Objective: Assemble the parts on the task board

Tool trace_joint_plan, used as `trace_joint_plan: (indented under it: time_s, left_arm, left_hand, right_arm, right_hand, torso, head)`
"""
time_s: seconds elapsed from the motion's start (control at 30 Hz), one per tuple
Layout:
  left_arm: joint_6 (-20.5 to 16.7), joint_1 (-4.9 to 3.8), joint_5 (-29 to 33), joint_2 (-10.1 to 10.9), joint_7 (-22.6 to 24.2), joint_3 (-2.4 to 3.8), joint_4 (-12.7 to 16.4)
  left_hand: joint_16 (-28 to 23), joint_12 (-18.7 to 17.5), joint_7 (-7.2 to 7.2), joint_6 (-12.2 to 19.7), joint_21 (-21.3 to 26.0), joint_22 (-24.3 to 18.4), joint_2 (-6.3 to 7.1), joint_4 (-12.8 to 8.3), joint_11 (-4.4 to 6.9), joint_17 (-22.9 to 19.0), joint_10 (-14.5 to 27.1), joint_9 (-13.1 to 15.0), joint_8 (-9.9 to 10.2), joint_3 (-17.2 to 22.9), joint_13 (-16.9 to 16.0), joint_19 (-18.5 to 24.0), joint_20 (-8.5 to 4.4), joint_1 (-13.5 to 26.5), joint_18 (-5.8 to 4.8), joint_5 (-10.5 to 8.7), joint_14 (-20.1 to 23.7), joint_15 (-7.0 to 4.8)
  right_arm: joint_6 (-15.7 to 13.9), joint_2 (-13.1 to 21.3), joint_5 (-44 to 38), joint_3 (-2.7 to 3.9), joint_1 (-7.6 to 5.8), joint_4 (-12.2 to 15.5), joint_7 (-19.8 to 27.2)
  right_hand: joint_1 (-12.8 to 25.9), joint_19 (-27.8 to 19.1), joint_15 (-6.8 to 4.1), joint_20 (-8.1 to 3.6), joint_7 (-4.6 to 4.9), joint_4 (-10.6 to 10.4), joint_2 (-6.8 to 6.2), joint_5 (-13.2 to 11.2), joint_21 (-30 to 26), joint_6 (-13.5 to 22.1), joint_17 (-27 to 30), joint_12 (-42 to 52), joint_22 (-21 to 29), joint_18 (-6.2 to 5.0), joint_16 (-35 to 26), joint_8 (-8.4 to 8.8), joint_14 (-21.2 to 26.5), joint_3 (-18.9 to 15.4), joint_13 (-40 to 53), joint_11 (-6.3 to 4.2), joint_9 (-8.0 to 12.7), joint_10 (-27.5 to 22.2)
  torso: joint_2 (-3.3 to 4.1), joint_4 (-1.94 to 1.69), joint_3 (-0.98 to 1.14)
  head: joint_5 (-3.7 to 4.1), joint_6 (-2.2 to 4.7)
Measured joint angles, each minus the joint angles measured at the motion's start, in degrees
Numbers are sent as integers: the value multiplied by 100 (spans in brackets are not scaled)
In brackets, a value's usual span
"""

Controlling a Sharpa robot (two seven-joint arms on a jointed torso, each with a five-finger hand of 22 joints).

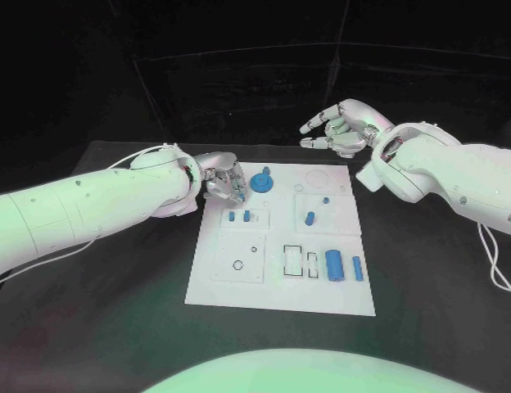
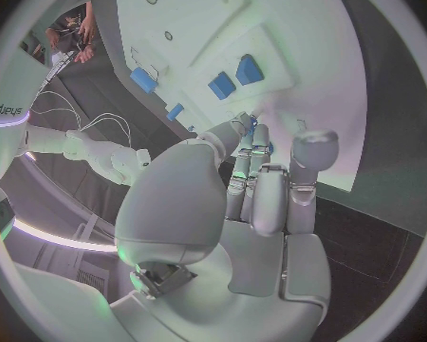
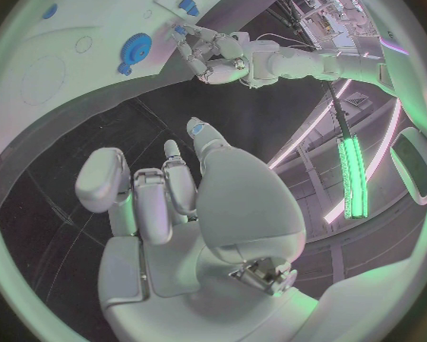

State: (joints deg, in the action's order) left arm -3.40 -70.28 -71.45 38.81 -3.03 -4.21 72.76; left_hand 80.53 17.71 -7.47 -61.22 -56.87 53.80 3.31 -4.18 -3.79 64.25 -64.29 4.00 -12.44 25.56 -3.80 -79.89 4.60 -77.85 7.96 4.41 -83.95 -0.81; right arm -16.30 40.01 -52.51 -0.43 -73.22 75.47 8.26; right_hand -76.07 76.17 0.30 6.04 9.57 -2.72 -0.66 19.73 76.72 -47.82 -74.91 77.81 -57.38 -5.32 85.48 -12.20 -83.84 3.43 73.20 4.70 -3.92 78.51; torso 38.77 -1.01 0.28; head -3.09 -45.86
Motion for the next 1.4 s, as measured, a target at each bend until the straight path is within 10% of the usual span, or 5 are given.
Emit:
trace_joint_plan:
  time_s: [1.4]
  left_arm:
    - [217,12,-108,-226,-68,-2,-222]
  left_hand:
    - [0,-65,-71,33,-72,87,57,-55,1,-19,-41,-1,83,54,-4,0,0,44,1,-4,0,0]
  right_arm:
    - [-1,-5,-1,0,0,1,0]
  right_hand:
    - [0,0,0,0,0,1,0,0,0,0,-4,0,-1,0,0,0,0,-1,0,0,0,0]
  torso:
    - [-3,-4,1]
  head:
    - [25,-47]
